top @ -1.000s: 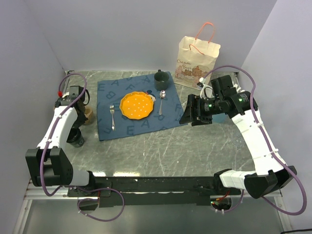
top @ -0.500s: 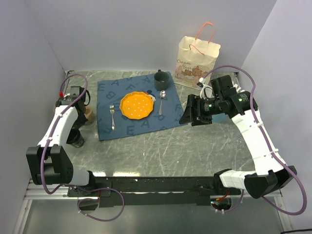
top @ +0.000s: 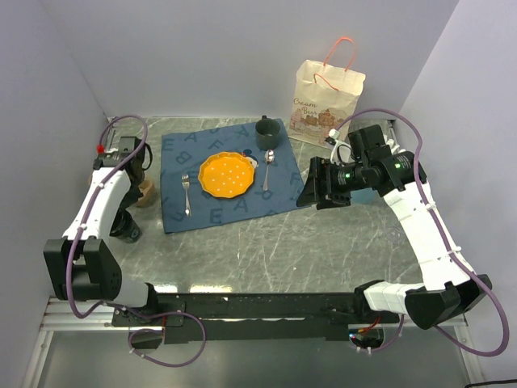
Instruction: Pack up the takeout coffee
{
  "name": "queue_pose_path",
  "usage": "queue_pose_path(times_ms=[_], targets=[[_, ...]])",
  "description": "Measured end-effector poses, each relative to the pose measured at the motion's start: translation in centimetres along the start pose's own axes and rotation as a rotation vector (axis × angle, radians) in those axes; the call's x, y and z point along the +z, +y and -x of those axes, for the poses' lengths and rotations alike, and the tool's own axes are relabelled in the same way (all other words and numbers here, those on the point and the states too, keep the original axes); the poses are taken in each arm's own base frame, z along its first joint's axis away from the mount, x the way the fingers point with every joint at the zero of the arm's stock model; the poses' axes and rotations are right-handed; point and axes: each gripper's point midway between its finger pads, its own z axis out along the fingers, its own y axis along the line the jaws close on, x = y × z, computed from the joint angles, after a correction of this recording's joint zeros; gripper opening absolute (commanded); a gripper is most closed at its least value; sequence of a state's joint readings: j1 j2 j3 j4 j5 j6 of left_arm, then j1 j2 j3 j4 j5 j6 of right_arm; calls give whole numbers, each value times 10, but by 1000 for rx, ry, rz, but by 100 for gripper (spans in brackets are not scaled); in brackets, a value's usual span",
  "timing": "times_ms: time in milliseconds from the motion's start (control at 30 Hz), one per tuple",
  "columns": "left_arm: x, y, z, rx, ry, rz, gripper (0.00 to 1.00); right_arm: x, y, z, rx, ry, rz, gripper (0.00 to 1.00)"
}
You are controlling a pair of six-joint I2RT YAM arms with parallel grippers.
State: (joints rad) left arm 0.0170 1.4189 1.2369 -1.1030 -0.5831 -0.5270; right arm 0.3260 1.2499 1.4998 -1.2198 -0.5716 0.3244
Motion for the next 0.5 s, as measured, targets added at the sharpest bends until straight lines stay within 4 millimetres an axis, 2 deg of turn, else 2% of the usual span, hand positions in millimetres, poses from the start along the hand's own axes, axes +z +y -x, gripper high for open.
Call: queue_pose_path(times_ms=[33,333,500], targets=[[-2,-1,3,-2,-10,0,1,0,1,0,-1,0,2,81],[0,-1,-1,8,13,26,1,0,1,-1,-3,3,6,82],[-13,3,15,-25,-15,40,1,0,1,-1,-2,5,6,82]])
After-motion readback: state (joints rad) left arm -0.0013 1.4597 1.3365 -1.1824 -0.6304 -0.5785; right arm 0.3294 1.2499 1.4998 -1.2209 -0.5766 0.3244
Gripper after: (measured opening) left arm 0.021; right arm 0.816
